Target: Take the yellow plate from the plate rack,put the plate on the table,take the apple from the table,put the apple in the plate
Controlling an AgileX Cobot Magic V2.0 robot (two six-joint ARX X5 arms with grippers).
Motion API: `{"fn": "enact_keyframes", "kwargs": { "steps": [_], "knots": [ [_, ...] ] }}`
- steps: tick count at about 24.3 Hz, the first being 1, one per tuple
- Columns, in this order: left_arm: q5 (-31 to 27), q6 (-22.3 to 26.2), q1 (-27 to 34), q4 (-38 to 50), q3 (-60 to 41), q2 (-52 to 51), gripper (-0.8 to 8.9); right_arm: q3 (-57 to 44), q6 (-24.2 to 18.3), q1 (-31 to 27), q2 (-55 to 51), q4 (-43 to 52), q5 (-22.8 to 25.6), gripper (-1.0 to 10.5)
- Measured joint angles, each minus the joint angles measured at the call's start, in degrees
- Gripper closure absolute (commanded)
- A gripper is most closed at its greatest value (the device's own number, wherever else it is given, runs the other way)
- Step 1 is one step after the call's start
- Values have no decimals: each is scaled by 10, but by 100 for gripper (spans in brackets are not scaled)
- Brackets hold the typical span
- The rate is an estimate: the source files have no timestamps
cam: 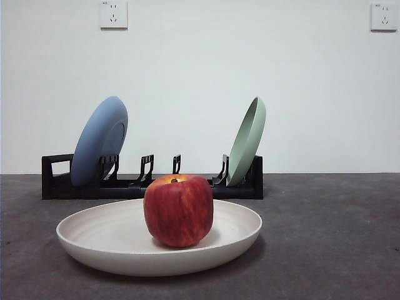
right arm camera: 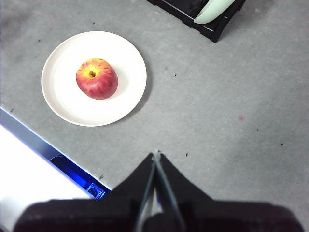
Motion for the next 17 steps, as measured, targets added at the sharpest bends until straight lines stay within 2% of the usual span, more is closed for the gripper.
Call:
{"fn": "enact_keyframes", "kwargs": {
  "steps": [3, 6, 7, 11, 13, 15, 17],
  "knots": [
    [0, 0, 0, 0, 0, 4, 817, 0, 0, -5, 0, 0, 4, 945],
    [0, 0, 0, 0, 0, 9, 817, 0, -27, -53, -21, 5, 17, 945],
    [0, 0, 0, 0, 0, 11, 817, 0, -33, -84, -40, 35, 11, 945],
    [0, 0, 0, -2, 0, 12, 816, 0, -51, -239, -118, 169, -82, 945],
    [0, 0, 0, -2, 0, 12, 817, -5, -72, -323, -157, 223, -96, 945],
    [0, 0, 0, -3, 0, 12, 817, -32, -96, -388, -201, 285, -121, 945],
    [0, 0, 0, -3, 0, 12, 817, -80, -111, -420, -240, 349, -153, 945]
  ]
}}
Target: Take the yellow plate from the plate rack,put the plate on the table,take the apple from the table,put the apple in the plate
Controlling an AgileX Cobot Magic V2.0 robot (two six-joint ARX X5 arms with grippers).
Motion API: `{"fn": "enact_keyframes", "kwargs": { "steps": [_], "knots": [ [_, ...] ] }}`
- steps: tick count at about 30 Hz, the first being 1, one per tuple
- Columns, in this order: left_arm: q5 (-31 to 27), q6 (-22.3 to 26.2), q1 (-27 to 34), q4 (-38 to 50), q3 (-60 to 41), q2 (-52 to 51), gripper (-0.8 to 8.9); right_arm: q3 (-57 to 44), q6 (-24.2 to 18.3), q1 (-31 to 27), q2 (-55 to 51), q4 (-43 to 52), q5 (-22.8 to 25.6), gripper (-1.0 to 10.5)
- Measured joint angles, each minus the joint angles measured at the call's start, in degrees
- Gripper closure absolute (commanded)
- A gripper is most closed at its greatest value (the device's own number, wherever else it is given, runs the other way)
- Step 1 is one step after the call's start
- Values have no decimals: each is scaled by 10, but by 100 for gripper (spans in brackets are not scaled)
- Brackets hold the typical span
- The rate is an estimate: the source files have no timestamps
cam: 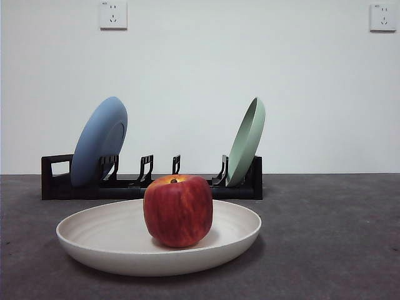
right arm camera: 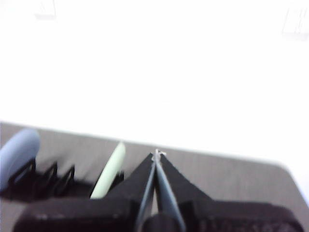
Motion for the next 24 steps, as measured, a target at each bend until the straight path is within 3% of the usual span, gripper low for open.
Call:
{"fn": "enact_keyframes", "kwargs": {
  "steps": [6, 14, 24],
  "knots": [
    [0, 0, 0, 0, 0, 0, 817, -179, -8, -18, -104, 149, -17, 945],
    [0, 0, 0, -1, 0, 0, 817, -455, -9, -18, -206, 267, -17, 945],
    [0, 0, 0, -1, 0, 0, 817, -669, 45, -18, -314, 350, -12, 945]
  ]
}}
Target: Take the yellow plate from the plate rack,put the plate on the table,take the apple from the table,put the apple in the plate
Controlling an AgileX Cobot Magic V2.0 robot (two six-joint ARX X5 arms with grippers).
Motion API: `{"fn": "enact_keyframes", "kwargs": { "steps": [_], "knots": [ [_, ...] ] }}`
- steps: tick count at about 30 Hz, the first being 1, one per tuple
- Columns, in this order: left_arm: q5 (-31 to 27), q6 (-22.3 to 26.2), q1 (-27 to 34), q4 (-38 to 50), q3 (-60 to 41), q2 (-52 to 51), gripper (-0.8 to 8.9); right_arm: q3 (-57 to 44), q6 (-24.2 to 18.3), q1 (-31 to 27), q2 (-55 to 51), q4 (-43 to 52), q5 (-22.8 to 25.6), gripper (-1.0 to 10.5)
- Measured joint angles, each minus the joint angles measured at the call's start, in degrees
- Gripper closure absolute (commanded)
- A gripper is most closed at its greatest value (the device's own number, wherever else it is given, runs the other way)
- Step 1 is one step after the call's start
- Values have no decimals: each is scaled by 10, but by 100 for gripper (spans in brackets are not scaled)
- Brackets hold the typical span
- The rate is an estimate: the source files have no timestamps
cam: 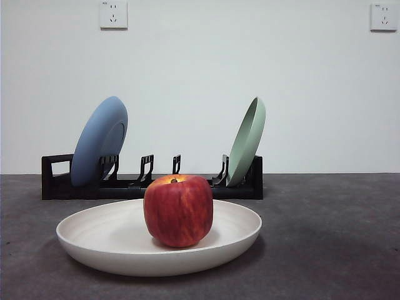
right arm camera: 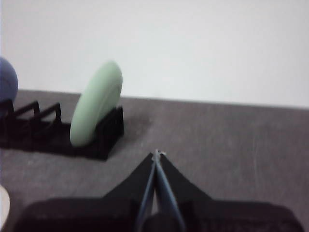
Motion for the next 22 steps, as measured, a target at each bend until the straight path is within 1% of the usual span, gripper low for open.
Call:
{"fn": "enact_keyframes", "kwargs": {
  "steps": [8, 10, 22],
  "knots": [
    [0, 0, 0, 0, 0, 0, 817, -61, 15, 0, -1, 2, 4, 945],
    [0, 0, 0, 0, 0, 0, 817, -65, 15, 0, -1, -24, 4, 945],
    [0, 0, 0, 0, 0, 0, 817, -65, 17, 0, -1, -24, 8, 945]
  ]
}}
